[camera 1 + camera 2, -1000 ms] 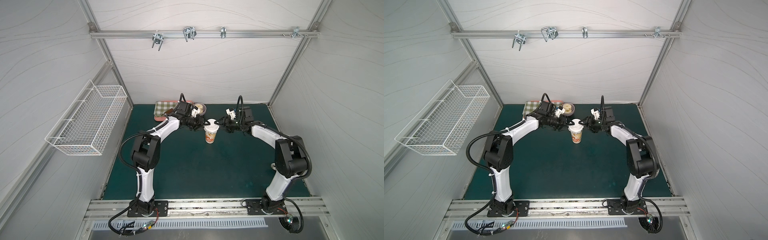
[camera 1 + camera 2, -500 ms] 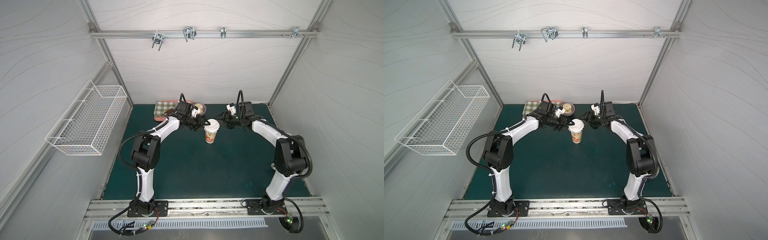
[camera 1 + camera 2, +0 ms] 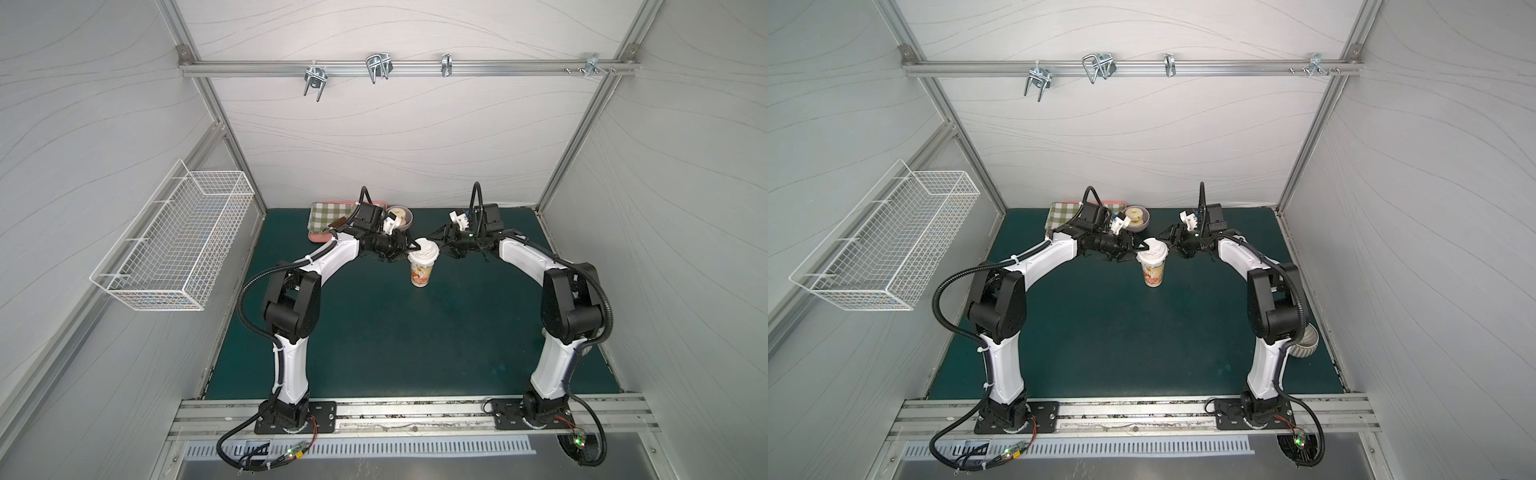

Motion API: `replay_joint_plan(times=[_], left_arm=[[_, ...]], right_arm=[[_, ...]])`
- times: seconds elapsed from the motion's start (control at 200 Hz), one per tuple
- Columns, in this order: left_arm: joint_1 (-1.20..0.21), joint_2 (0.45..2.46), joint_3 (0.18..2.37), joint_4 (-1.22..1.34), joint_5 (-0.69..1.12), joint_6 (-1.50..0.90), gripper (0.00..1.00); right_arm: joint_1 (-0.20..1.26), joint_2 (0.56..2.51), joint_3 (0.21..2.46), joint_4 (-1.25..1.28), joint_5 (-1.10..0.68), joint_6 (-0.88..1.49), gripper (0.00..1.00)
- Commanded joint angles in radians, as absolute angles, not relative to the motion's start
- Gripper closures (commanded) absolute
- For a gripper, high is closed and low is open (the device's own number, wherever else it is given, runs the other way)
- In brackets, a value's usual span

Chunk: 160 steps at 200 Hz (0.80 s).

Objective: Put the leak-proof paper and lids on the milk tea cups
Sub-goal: Secure the cup lid on the cup.

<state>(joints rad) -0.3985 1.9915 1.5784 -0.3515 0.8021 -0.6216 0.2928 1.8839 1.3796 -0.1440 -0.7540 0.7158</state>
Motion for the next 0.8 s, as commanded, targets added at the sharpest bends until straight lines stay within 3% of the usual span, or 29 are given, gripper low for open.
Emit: replay_joint_plan(times=[0.0,0.43,0.795], left_arm=[[-0.410,2.007,1.585,-0.426,0.778,-0.597,0.44],[-0.410,2.007,1.580,-0.426,0.775,-0.595,0.44],[-0.410,2.008,1.585,-0.430,0.774,-0.594,0.44]], right_arm=[[0.296,1.916,1.305,-0.179,-0.716,0.718,0.37],[0.292,1.918,1.172,-0.163,-0.679,0.686,0.37],[0.310,1.870,1.378,-0.235,-0.718,0.678,0.29]])
